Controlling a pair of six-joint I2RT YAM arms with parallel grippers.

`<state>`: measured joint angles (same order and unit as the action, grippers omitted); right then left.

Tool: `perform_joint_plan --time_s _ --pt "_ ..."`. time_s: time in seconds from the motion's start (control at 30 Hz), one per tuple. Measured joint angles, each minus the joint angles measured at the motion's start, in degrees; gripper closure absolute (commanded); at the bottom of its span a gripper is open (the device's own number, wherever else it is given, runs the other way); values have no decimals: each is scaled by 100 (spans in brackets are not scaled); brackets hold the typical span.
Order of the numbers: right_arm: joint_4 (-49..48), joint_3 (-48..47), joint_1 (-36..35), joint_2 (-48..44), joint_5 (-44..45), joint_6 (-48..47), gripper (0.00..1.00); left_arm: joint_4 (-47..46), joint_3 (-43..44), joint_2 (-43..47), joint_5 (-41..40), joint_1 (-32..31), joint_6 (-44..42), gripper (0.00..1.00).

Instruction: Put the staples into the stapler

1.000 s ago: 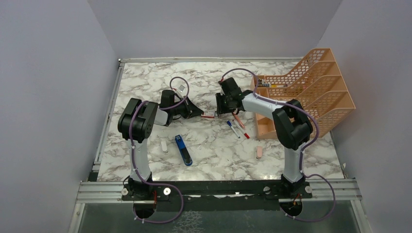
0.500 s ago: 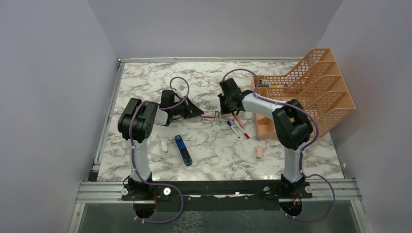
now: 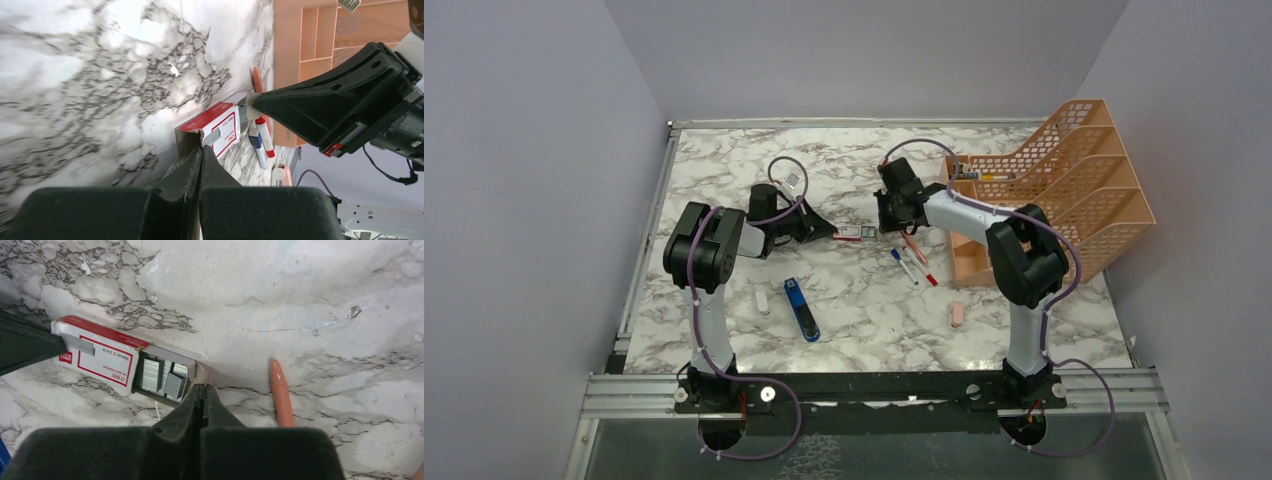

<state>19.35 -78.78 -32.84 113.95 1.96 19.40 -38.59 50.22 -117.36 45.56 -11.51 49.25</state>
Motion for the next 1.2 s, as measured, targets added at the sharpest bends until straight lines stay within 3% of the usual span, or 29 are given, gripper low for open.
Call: perform_joint_plan --time_s 0.57,0.67,0.7,0.8,0.87,1.03,1.2 --pt "-125 -382 378 144 -170 -348 99 15 -42 2 4 741 -90 100" --pt "-127 -382 409 144 -214 -348 91 96 -42 26 0 772 -142 100" --pt "-127 -382 411 144 -234 -345 83 157 -42 50 -17 778 -181 99" --pt "-125 -382 417 144 -282 -334 63 413 -42 186 -151 785 -321 88" --pt "-125 -382 417 133 -291 -330 56 586 -42 291 -262 802 -422 76" --pt "68 -452 417 -17 -245 -262 54 1388 4 761 -772 817 -756 48" --pt "175 -361 417 -577 -173 -240 54 2745 459 1392 -1766 817 -1207 31"
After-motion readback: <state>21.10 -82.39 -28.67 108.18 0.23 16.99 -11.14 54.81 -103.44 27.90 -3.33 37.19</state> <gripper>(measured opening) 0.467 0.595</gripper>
